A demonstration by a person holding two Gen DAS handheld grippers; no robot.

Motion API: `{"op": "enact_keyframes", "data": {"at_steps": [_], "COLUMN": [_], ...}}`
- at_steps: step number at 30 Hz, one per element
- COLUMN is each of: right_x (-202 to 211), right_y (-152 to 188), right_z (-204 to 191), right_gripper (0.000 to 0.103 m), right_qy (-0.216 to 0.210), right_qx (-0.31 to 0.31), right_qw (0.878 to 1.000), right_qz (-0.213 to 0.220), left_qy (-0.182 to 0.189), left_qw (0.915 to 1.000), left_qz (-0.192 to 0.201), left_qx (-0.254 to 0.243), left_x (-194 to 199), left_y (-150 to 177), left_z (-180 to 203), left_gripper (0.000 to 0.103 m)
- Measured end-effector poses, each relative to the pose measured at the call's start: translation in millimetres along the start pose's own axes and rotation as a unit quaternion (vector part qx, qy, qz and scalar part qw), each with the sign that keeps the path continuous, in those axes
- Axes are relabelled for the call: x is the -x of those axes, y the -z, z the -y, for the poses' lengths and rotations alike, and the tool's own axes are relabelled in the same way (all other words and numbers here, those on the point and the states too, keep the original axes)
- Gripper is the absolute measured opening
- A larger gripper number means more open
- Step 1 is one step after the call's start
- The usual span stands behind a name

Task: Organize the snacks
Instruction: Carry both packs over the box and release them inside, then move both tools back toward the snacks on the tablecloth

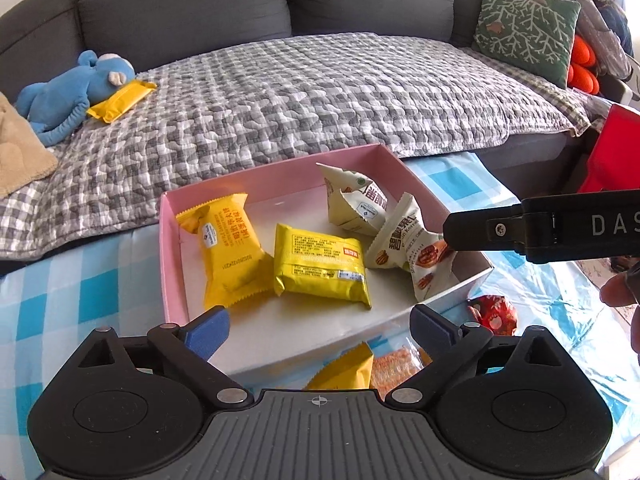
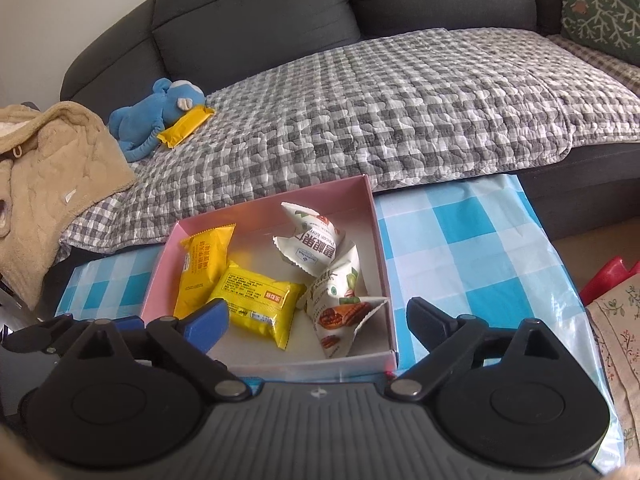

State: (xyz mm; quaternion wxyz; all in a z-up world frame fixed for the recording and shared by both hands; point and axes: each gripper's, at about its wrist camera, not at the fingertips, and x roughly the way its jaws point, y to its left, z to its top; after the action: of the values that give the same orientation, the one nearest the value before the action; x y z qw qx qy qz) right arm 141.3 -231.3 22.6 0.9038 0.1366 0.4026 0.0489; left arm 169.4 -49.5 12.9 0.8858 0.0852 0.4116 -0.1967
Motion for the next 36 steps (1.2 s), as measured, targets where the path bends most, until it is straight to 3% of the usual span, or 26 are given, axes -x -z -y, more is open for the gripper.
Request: {"op": "enact_keyframes", "data": {"at_steps": [19, 23, 29, 36], "right_x": [30.2, 30.1, 23.7, 10.1], "right_y": [46.9, 60.7, 77.1, 95.2], "right_z": [-14.2, -12.9, -13.9, -1.2], "right_gripper": [0.102, 0.102, 0.102, 0.101], "right_qy": [0.012, 0.013, 0.021, 0.037], "right_qx": [0.008, 0.009, 0.036, 0.013], "right_qw": [0.999, 0.999, 0.993, 0.986], "right_qz": [-0.029, -0.046, -0.106, -0.165], "left_qy": [-0.032, -0.01, 0.039, 0.052], "left_qw": [0.9961, 0.9967, 0.9971, 0.9938], "left_qz": [-0.039, -0.042, -0.06, -0.097], "left_qx": [0.073, 0.068, 0.027, 0.019], "left_x": [49.8, 50.6, 50.5, 40.3], "left_y": [60.3, 72.5, 86.8, 94.2], "left_z": [-31.8, -33.5, -15.9, 1.5], "left_gripper": [0.1, 0.1, 0.1, 0.1]}}
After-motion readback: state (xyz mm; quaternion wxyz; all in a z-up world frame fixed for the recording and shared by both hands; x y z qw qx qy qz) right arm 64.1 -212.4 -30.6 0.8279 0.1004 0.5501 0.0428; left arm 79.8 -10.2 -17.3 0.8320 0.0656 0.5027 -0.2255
